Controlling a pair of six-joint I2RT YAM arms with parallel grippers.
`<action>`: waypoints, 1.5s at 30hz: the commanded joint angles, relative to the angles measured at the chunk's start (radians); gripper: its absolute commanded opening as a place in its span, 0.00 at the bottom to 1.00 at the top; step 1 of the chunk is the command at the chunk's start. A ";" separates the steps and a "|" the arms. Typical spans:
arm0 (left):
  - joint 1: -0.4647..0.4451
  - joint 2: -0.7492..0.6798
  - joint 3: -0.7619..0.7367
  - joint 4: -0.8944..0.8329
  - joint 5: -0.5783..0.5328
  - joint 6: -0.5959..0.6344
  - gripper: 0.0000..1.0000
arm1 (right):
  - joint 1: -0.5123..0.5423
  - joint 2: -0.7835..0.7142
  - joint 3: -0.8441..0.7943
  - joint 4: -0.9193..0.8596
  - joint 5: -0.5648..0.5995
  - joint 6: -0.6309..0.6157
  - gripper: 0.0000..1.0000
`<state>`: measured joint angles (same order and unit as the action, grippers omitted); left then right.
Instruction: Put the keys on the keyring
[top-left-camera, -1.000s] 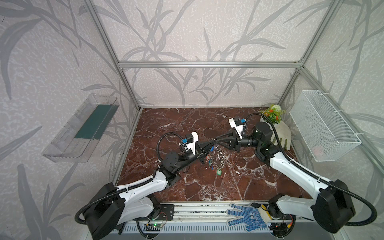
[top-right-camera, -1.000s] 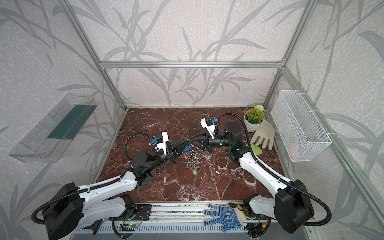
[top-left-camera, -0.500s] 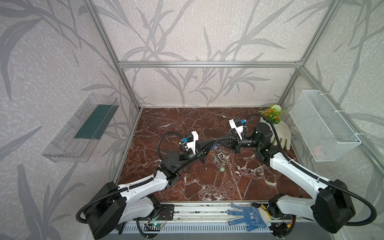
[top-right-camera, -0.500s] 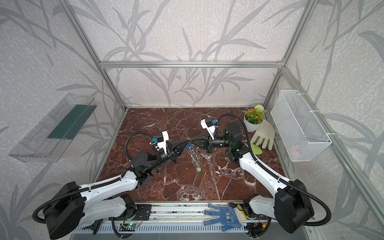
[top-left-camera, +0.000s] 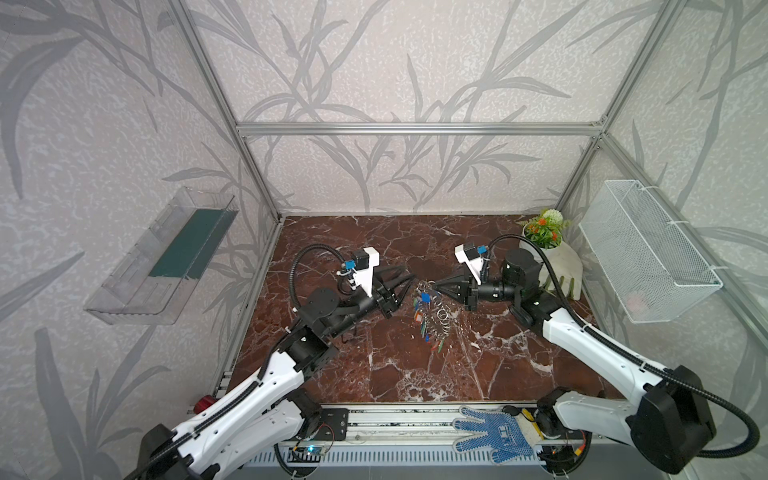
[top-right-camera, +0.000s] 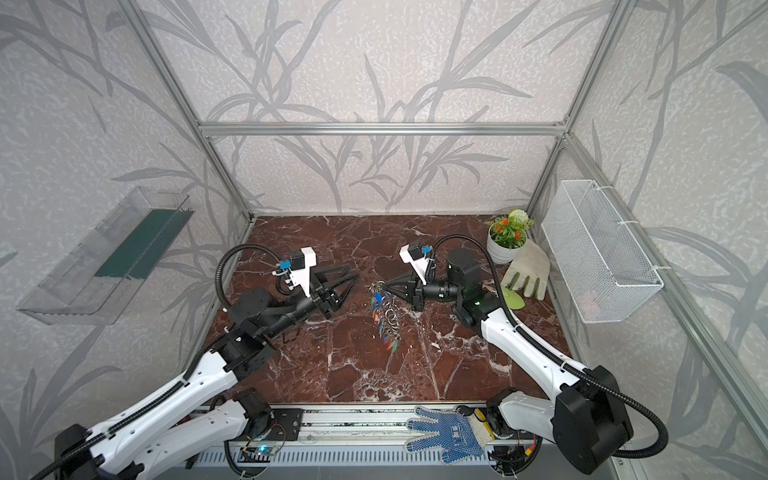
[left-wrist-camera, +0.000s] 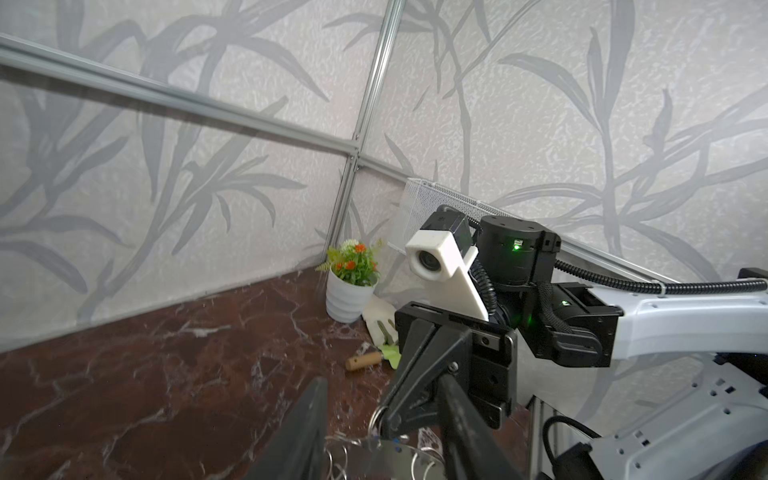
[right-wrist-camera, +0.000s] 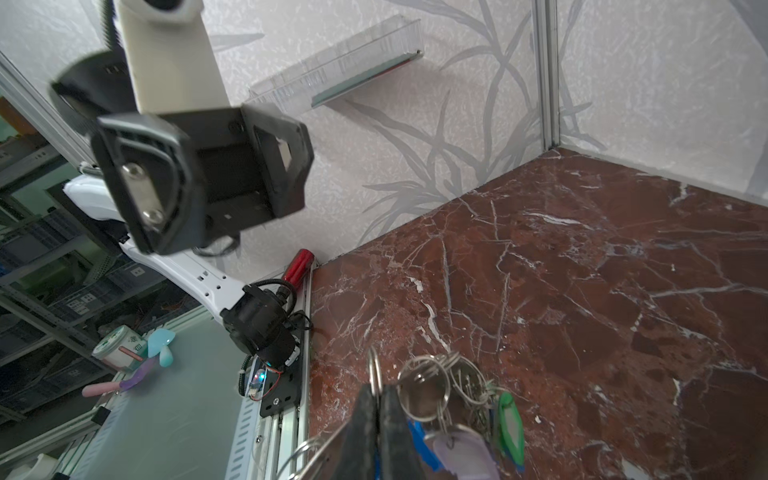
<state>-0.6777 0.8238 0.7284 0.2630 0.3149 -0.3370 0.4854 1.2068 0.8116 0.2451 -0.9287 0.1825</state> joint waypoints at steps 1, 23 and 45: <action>0.014 0.001 0.139 -0.528 0.026 0.185 0.48 | 0.004 -0.009 0.050 -0.027 0.004 -0.110 0.00; -0.004 0.527 0.764 -1.196 0.249 0.701 0.26 | 0.062 0.002 0.069 -0.096 -0.099 -0.203 0.00; -0.039 0.584 0.773 -1.173 0.258 0.688 0.06 | 0.061 0.010 0.074 -0.083 -0.119 -0.183 0.00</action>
<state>-0.7116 1.4044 1.4731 -0.9089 0.5526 0.3367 0.5434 1.2232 0.8371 0.1040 -1.0046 -0.0082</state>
